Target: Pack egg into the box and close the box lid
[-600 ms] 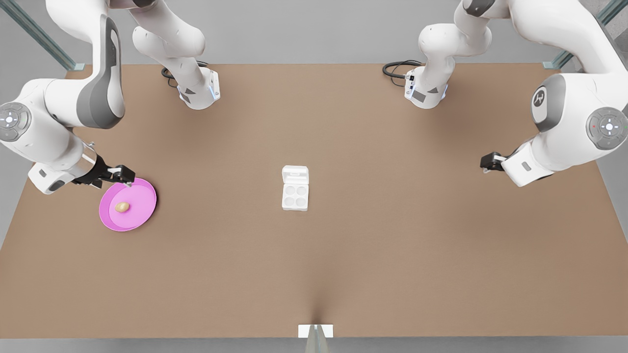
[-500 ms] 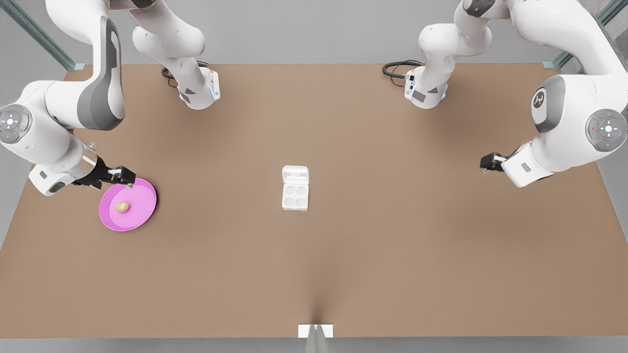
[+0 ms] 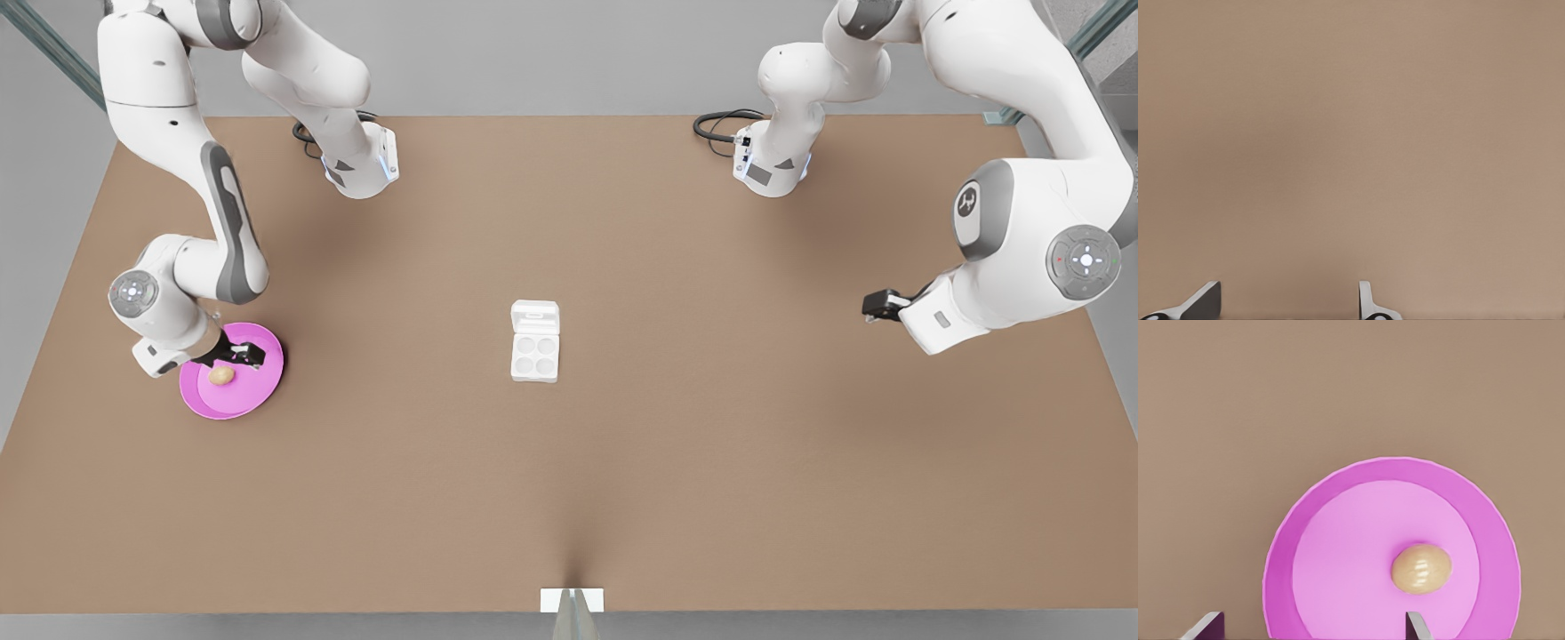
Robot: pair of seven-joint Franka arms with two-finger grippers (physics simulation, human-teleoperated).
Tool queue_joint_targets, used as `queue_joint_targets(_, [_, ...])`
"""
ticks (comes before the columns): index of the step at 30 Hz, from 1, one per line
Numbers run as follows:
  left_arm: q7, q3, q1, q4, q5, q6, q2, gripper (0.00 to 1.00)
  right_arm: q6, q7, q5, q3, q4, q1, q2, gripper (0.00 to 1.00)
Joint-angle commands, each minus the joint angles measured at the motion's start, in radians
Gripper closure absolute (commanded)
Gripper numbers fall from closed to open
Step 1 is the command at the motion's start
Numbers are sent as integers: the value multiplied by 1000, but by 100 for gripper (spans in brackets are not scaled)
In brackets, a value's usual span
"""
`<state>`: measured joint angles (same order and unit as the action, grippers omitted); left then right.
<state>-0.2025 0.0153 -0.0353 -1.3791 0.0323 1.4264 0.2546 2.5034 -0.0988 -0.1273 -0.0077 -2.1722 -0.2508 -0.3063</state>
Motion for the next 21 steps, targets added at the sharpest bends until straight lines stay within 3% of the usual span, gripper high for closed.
queue_joint_targets(1, [0, 0, 0, 0, -2, 0, 0, 0, 5, -1, 2, 0, 14, 1, -23, 0])
queue_joint_targets(4, [0, -2, 0, 0, -26, -1, 0, 0, 26, -9, 14, 6, 69, -120, -128, 0])
queue_joint_targets(9, [0, -2, 2, 0, -28, 0, 11, 0, 66, -13, 98, 8, 81, -120, -154, 0])
queue_joint_targets(13, [0, -2, 2, 0, -28, 0, 15, 0, 769, -94, 94, 6, -198, -111, -152, 0])
queue_joint_targets(14, [0, -2, 3, 0, -28, 0, 17, 0, 856, -119, 92, 8, -227, -110, -151, 0])
queue_joint_targets(17, [0, -3, 3, 0, -37, 0, 18, 0, 1012, -153, 92, 6, -252, -143, -177, 0])
queue_joint_targets(21, [0, -3, 3, 0, -37, 0, 18, 0, 1013, -32, 94, 8, -258, -171, -192, 0])
